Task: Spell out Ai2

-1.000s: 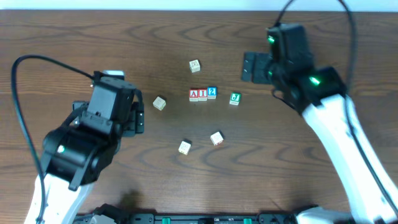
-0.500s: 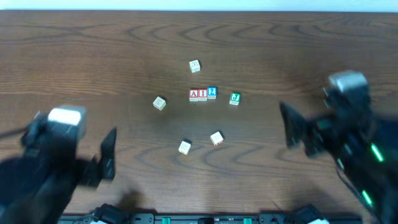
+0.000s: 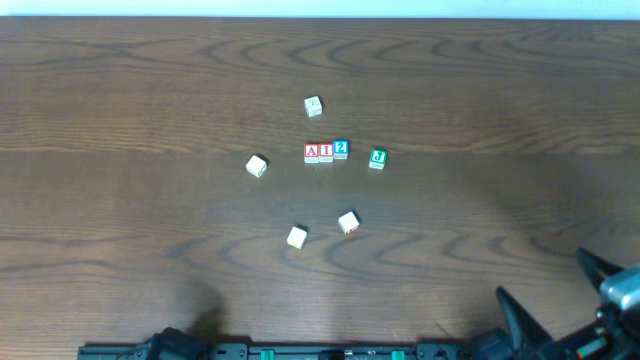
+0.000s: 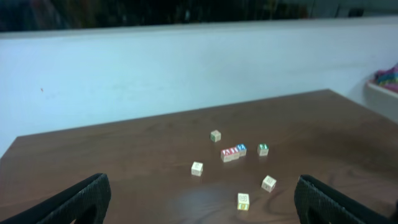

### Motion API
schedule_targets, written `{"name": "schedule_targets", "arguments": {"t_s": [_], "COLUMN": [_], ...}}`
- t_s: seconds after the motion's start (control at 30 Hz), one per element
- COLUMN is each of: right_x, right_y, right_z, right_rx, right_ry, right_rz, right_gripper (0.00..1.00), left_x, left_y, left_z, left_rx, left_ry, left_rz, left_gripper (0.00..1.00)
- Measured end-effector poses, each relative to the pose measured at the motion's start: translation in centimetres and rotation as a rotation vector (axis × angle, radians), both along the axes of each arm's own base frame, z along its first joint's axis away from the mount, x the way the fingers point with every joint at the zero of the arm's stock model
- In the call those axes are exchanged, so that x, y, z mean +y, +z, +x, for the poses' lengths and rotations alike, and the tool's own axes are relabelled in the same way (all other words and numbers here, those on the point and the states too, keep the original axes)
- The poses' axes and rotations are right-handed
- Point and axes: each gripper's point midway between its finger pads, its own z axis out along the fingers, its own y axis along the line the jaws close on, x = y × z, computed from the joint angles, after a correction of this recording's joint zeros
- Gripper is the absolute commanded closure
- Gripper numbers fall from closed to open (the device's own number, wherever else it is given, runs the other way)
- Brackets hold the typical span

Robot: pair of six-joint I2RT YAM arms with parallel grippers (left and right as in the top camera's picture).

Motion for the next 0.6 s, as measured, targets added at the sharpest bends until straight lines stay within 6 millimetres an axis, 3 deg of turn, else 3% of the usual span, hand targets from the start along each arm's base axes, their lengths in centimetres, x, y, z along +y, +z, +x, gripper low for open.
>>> {"name": "schedule_targets", "arguments": {"t_s": [0.13, 0.27, 0.43, 0.6], "right_x": [0.0, 0.8, 3.2, 5.7], "right_y": [-1.6, -3.2, -3.9, -6.0], "right_z": [-1.0, -0.7, 1.6, 5.3], "right_rx": [0.052, 0.068, 0.004, -0.035], "right_ry": [0.013, 0.036, 0.095, 0.136], "right_rz": [0.012, 0.05, 0.134, 0.168], "right_gripper": [0.01, 0.01, 0.01, 0.01], "left_x": [0.7, -0.1, -2.4, -4.9], "left_y": [-1.9, -3.8, -5.6, -9.1], "left_z": [-1.2, 0.7, 6.2, 12.2], "left_rx": [0.009, 0.076, 0.141, 0.197], "left_ry": [0.008, 0.014, 0.031, 0.033], "left_rz": [-0.001, -0.011, -0.047, -0.049], "left_gripper": [0.05, 0.04, 0.05, 0.05]}}
